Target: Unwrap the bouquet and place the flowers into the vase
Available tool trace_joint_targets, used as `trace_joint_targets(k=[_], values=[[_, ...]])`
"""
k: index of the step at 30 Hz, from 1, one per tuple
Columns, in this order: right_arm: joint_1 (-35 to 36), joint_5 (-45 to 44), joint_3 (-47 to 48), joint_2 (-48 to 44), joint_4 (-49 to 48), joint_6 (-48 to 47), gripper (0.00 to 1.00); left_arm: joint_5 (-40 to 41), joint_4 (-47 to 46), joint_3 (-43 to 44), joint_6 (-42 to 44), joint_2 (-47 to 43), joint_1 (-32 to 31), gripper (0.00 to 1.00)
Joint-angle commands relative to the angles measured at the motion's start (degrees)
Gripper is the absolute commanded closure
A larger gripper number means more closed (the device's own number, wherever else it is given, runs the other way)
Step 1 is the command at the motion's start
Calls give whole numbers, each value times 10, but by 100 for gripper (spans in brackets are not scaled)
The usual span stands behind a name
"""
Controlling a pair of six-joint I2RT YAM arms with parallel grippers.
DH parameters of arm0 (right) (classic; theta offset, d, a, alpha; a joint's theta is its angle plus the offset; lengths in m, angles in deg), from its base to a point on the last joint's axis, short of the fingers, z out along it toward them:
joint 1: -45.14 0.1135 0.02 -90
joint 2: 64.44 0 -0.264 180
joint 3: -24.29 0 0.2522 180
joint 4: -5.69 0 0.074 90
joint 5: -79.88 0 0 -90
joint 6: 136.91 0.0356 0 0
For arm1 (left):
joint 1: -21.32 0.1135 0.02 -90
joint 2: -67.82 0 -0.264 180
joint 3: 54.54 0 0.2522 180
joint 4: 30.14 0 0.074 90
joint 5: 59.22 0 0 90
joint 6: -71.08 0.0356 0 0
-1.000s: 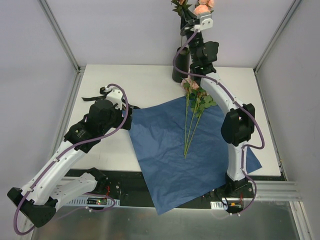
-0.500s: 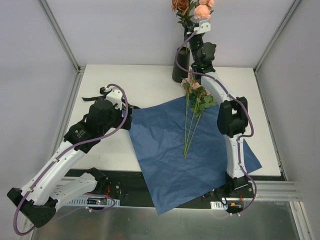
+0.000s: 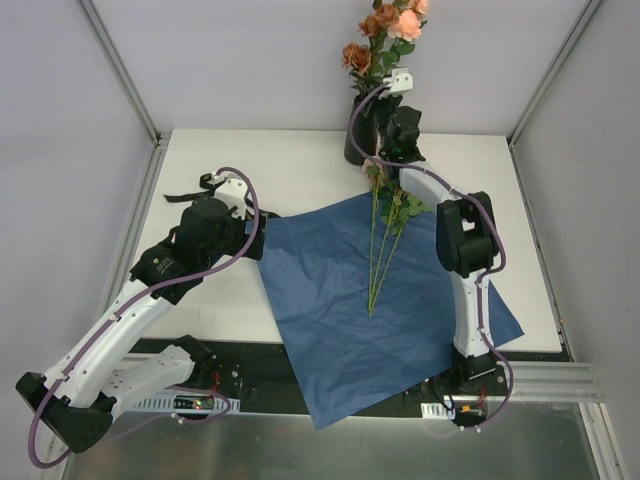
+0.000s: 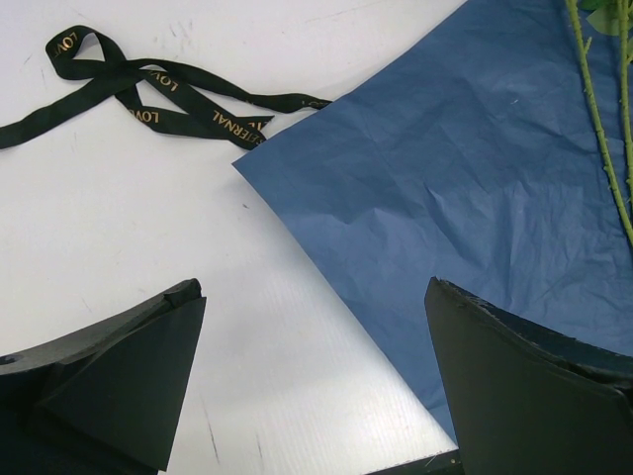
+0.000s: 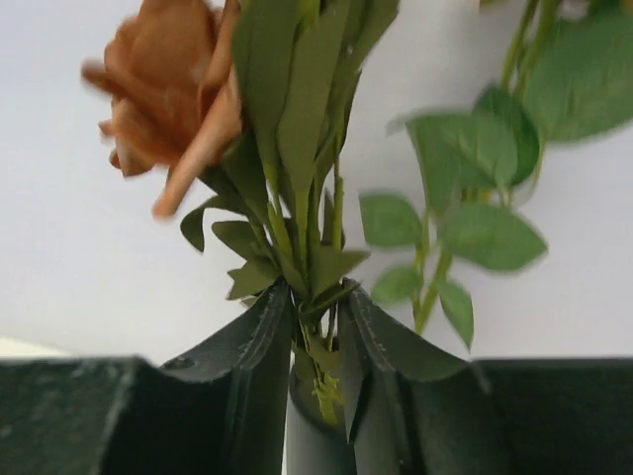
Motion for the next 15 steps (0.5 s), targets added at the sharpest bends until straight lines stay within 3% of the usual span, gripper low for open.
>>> trace_joint_targets(k=[1, 7, 15], values=[[6, -35, -68, -99, -27, 64, 67, 10, -17, 4, 8, -2, -4, 1], [17, -80, -143, -163, -13, 85, 60, 21, -17, 2, 9, -3, -4, 1], [46, -145, -211, -289, 187, 143, 44, 17, -16, 2, 9, -1, -4, 1]])
